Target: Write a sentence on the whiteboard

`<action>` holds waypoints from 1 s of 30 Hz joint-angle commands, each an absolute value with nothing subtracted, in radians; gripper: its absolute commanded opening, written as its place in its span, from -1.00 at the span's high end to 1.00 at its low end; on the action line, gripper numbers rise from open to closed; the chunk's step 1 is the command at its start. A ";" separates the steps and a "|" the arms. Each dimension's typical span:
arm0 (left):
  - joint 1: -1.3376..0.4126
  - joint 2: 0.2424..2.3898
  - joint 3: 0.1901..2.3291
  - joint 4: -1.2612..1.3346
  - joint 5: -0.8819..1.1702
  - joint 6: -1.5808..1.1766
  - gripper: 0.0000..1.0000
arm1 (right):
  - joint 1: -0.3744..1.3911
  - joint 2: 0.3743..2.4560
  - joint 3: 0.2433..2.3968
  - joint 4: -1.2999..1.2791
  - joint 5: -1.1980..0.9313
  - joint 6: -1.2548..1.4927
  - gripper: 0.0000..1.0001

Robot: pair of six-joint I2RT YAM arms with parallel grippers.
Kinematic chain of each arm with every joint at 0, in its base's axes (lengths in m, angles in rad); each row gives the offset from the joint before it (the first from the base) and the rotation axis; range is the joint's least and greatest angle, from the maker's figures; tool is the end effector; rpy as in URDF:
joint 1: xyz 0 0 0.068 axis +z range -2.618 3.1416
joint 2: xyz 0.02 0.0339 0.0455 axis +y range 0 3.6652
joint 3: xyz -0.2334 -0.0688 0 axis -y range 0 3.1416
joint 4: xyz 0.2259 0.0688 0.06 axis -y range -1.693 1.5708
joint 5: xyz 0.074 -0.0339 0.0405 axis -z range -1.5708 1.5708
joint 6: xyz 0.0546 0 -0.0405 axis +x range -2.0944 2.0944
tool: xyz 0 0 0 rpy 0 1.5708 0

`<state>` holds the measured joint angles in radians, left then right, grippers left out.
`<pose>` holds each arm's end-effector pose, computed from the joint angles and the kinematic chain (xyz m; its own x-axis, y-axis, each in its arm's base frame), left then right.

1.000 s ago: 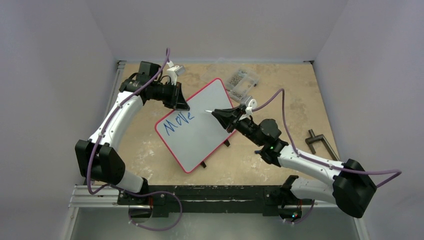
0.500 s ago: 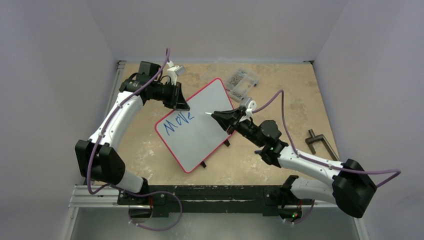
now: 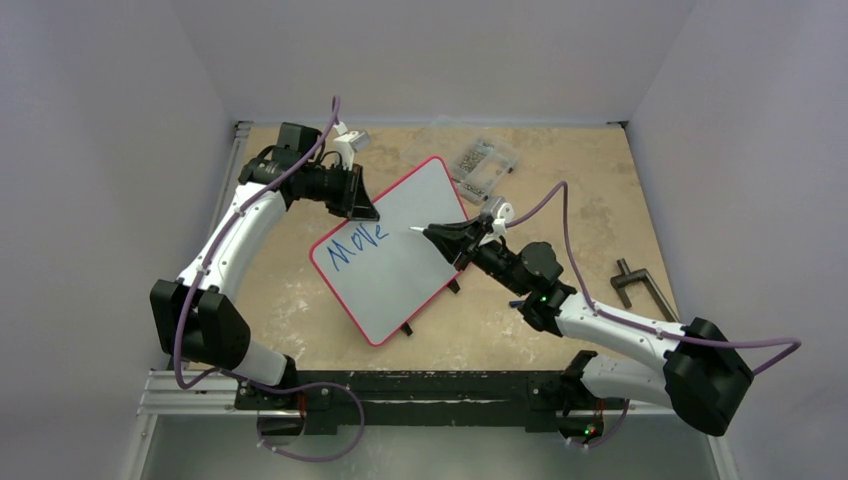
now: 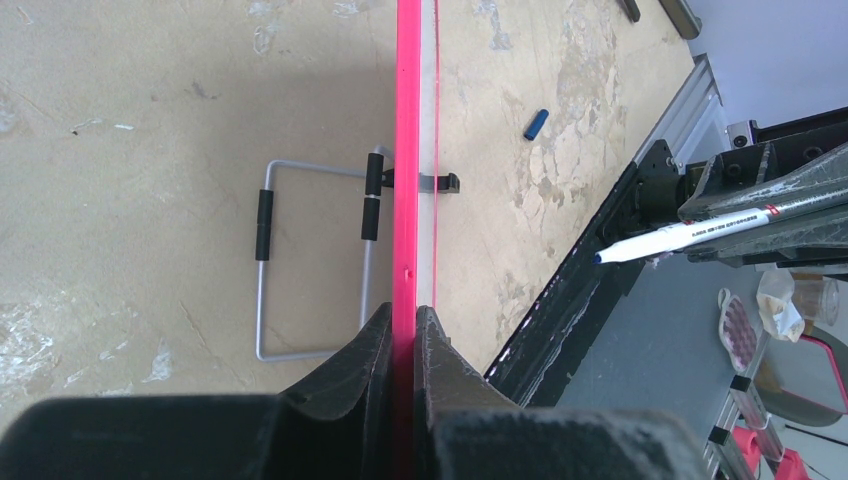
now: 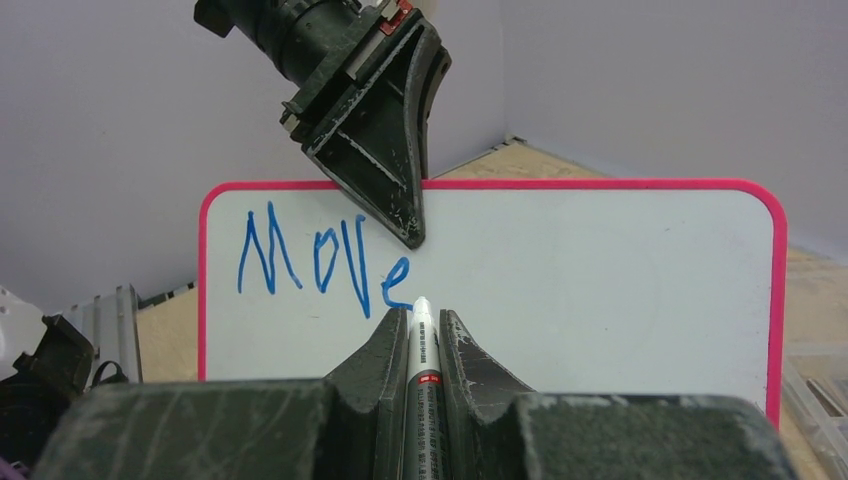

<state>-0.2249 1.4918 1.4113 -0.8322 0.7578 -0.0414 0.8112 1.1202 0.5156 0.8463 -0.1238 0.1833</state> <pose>0.2851 -0.1037 0.2979 -0.7942 0.1509 -0.5886 0.5394 0.6211 -0.5686 0.1761 0.1952 0.2752 0.0159 0.2794 -0.9601 -0.8187 0.5548 0.1479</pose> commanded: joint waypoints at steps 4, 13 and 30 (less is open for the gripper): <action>-0.227 1.444 1.416 -0.793 0.726 -0.023 1.00 | 0.808 1.101 0.507 0.905 -0.118 0.193 1.00; -0.229 1.440 1.417 -0.793 0.720 -0.022 1.00 | 0.808 1.116 0.507 0.920 -0.094 0.199 1.00; -0.229 1.440 1.416 -0.793 0.718 -0.020 1.00 | 0.809 1.174 0.588 0.940 -0.104 0.170 1.00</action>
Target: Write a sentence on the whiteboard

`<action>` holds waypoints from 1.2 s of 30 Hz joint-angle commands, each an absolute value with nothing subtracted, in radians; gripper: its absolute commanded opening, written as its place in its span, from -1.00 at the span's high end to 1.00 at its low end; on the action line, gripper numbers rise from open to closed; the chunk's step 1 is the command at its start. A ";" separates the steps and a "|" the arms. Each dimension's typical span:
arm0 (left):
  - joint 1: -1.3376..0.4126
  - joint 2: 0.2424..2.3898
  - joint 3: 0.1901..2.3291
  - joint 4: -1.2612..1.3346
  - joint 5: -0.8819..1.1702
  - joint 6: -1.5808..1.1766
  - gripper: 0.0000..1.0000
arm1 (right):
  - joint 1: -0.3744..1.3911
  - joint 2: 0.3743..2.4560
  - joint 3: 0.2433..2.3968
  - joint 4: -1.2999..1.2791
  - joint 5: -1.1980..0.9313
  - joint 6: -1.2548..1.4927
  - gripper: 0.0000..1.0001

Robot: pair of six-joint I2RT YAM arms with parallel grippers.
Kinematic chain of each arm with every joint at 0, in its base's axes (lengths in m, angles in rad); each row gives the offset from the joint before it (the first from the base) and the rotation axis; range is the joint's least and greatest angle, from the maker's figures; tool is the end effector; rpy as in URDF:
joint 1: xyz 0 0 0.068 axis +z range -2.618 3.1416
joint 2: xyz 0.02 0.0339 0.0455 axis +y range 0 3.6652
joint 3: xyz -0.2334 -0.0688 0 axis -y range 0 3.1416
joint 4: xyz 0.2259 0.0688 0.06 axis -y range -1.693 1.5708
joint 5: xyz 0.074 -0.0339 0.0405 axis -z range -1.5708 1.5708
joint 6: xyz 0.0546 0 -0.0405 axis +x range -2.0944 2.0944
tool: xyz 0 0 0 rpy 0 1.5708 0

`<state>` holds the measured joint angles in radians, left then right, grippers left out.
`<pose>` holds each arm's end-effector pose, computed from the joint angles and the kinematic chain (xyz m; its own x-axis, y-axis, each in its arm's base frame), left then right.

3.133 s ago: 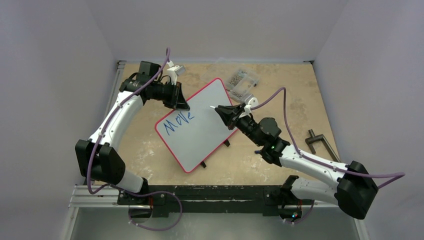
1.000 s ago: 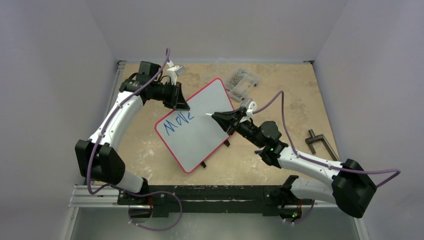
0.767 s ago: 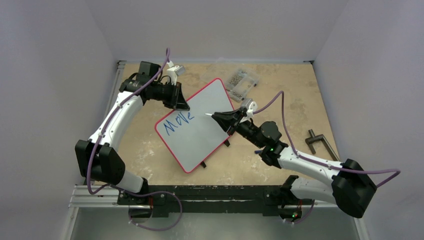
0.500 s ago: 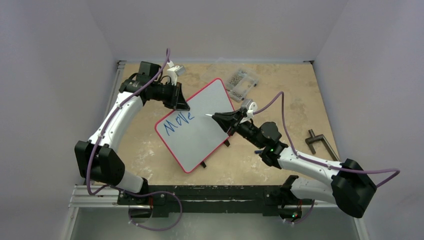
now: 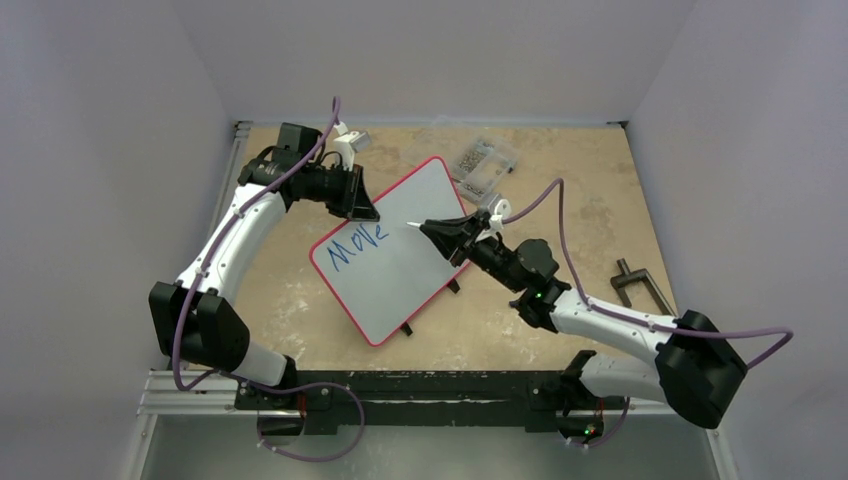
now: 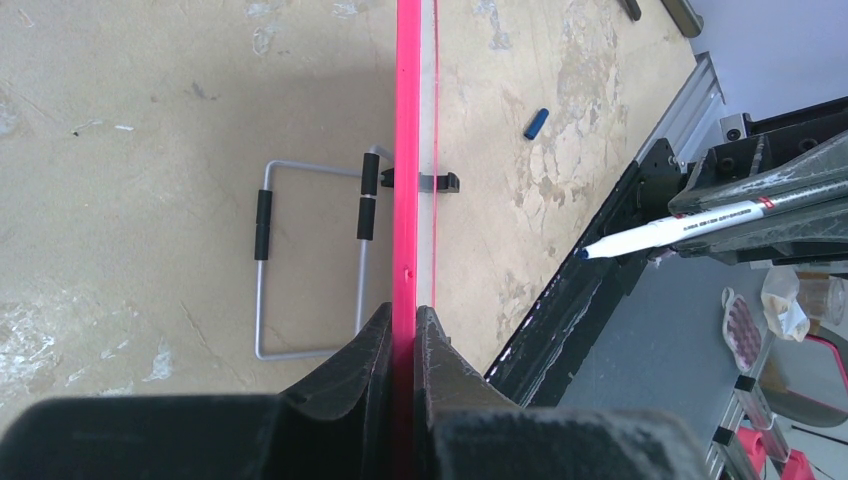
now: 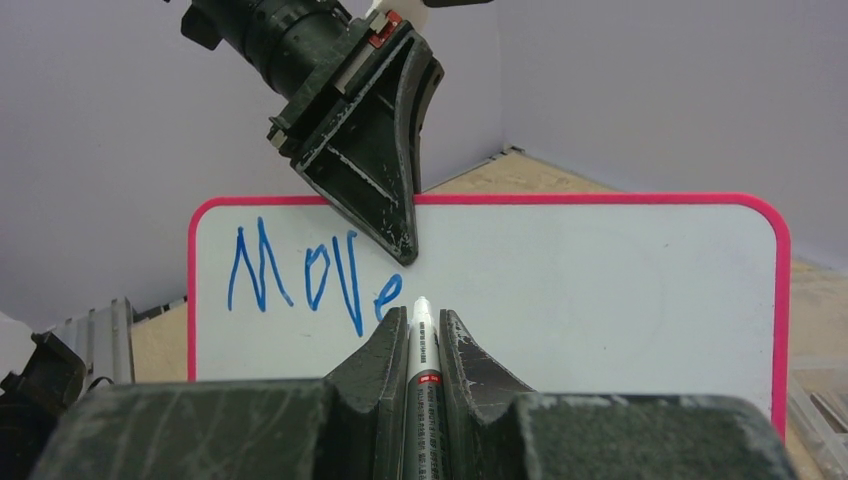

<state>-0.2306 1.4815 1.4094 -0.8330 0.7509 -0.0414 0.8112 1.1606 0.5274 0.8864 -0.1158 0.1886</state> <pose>0.2827 -0.1046 0.2999 -0.7889 0.1541 -0.5949 0.5451 0.6223 -0.5617 0.1804 0.1992 0.2744 0.0200 0.2915 -0.9564 -0.8155 0.5582 0.1531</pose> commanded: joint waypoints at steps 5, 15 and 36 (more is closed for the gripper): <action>-0.229 1.438 1.414 -0.793 0.716 -0.020 1.00 | 0.809 1.206 0.607 0.962 -0.110 0.177 1.00; -0.229 1.439 1.416 -0.793 0.718 -0.021 1.00 | 0.809 1.267 0.637 0.980 -0.106 0.198 1.00; -0.229 1.434 1.417 -0.794 0.716 -0.020 1.00 | 0.808 1.425 0.731 0.962 -0.018 0.202 1.00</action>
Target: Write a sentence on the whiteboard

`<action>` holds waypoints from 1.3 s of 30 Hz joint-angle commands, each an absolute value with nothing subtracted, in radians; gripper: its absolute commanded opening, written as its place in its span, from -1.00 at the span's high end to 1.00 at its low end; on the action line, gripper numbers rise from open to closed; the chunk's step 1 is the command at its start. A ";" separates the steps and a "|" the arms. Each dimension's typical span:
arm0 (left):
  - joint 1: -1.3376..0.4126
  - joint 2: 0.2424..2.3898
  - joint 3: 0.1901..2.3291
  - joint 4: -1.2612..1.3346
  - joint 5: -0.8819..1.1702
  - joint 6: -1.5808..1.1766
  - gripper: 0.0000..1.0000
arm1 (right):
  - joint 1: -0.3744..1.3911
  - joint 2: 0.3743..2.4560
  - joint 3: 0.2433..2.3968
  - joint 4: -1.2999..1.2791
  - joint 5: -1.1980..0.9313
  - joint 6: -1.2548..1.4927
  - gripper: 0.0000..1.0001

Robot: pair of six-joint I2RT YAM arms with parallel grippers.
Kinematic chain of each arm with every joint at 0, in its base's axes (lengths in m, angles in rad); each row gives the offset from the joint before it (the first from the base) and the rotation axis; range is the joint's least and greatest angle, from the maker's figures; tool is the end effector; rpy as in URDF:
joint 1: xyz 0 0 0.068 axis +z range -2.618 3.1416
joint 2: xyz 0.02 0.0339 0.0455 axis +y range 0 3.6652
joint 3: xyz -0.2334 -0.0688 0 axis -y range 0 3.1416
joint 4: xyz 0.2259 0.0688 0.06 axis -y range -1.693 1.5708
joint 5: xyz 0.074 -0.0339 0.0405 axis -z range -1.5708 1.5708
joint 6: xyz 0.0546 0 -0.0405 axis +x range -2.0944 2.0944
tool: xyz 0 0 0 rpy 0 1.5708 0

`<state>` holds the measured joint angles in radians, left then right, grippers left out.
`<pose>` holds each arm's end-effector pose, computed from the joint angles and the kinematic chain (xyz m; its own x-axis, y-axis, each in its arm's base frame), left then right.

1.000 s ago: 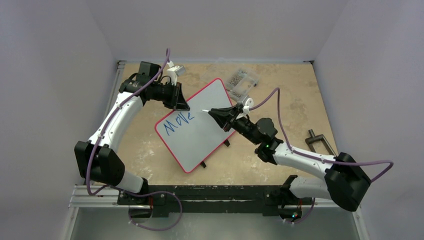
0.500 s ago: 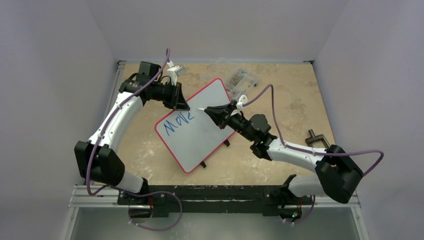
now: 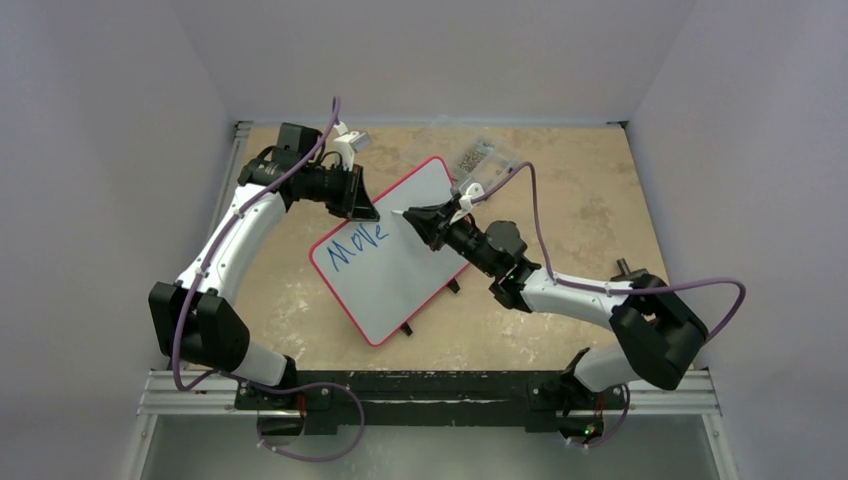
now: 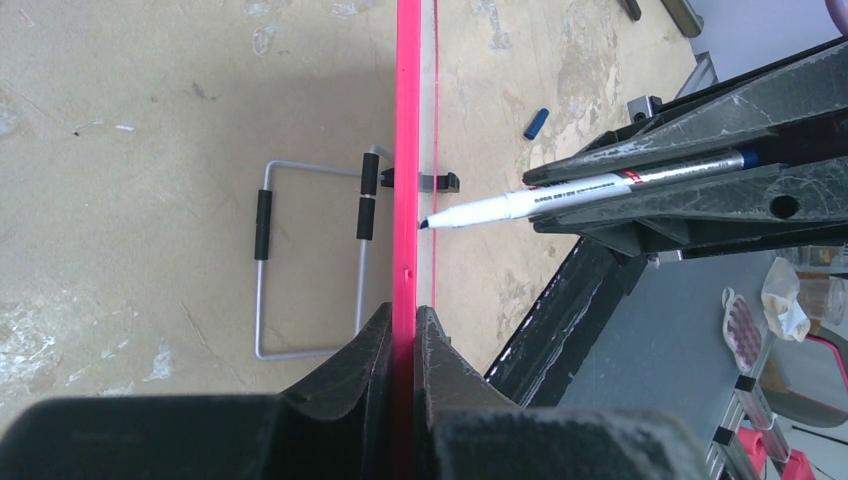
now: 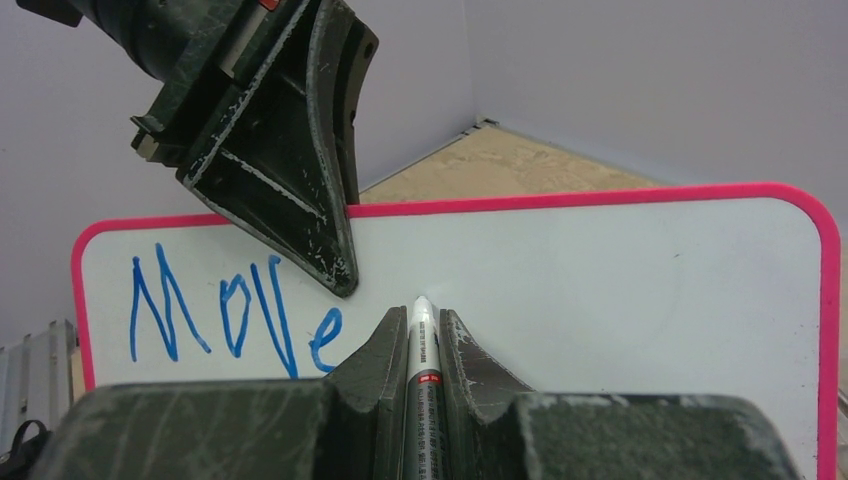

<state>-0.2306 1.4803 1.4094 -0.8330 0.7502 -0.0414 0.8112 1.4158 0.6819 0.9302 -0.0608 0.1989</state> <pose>0.2825 -0.1046 0.3003 -0.7882 0.1540 -0.5958 0.5456 0.6227 -0.5609 0.2165 0.2328 0.2624 -0.0195 0.2659 -0.9638 -0.7763 0.6035 0.1822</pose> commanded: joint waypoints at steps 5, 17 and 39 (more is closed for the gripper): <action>-0.229 1.433 1.417 -0.795 0.717 -0.019 1.00 | 0.809 1.428 0.711 0.953 -0.006 0.191 1.00; -0.229 1.430 1.417 -0.794 0.717 -0.019 1.00 | 0.808 1.362 0.617 0.895 0.011 0.169 1.00; -0.230 1.428 1.416 -0.792 0.724 -0.021 1.00 | 0.809 1.426 0.762 0.854 0.024 0.123 1.00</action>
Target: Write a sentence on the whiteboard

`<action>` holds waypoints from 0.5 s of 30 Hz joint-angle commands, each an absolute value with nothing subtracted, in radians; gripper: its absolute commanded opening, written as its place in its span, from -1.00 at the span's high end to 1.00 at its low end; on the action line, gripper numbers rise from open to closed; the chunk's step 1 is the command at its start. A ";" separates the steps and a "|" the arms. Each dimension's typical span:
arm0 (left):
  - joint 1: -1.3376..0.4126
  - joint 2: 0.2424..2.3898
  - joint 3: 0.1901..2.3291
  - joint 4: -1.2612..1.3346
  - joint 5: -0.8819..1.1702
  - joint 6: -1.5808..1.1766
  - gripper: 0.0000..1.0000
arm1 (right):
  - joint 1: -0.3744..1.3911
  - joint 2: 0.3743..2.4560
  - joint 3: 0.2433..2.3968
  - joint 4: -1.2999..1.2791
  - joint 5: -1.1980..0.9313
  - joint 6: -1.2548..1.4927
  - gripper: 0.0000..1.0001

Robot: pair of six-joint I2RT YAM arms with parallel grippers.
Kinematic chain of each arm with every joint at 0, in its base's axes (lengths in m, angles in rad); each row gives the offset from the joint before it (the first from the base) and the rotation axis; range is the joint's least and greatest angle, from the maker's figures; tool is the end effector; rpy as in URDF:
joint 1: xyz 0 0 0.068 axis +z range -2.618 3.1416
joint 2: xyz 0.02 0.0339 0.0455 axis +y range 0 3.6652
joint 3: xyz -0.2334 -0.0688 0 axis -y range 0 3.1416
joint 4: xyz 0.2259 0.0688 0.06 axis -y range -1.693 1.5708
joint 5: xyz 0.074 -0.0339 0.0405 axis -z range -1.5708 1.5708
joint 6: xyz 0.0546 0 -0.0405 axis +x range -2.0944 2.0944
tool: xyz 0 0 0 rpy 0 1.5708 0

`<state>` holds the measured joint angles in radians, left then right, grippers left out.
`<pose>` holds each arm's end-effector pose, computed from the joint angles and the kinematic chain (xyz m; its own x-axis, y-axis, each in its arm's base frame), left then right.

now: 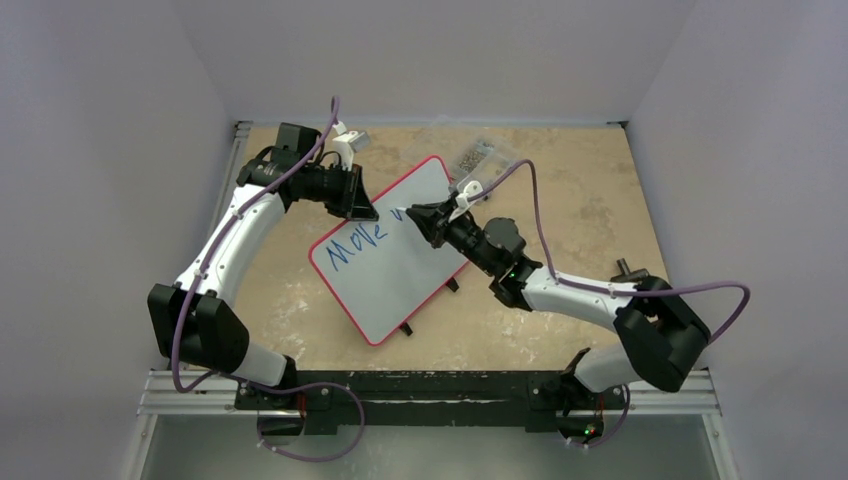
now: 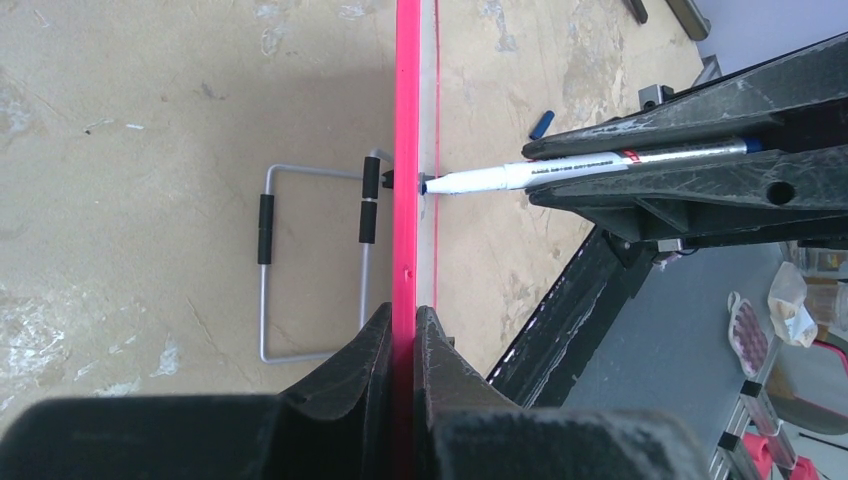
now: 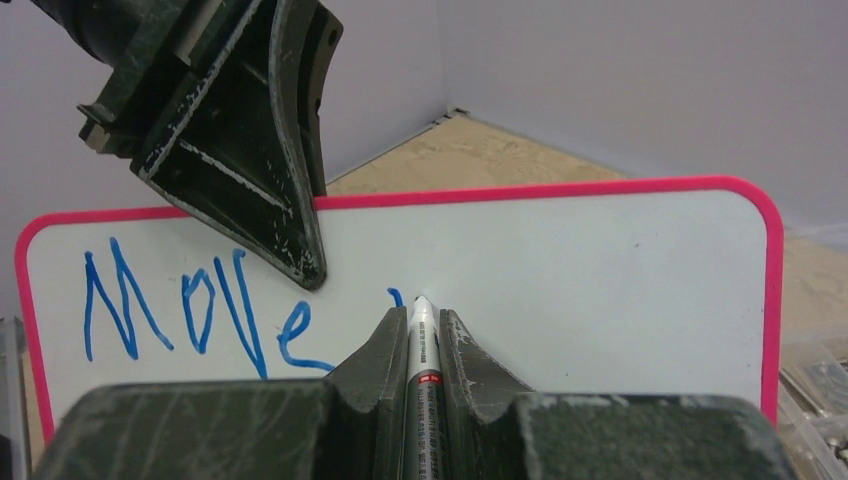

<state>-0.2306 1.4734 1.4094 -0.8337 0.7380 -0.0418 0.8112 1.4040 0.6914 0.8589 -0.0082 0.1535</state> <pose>0.2816 -0.1038 0.3018 -0.7847 0.1525 -0.6009 0.5451 0.6313 -0.5517 0.2191 0.2314 0.2601 -0.0125 0.2088 -0.9779 -0.7374 0.6585 0.1501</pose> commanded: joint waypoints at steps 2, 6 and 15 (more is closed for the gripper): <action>-0.230 1.427 1.416 -0.793 0.724 -0.021 1.00 | 0.808 1.437 0.776 0.853 0.023 0.119 1.00; -0.230 1.427 1.415 -0.793 0.724 -0.020 1.00 | 0.809 1.448 0.772 0.854 0.023 0.120 1.00; -0.230 1.426 1.415 -0.792 0.722 -0.020 1.00 | 0.808 1.408 0.685 0.860 0.040 0.126 1.00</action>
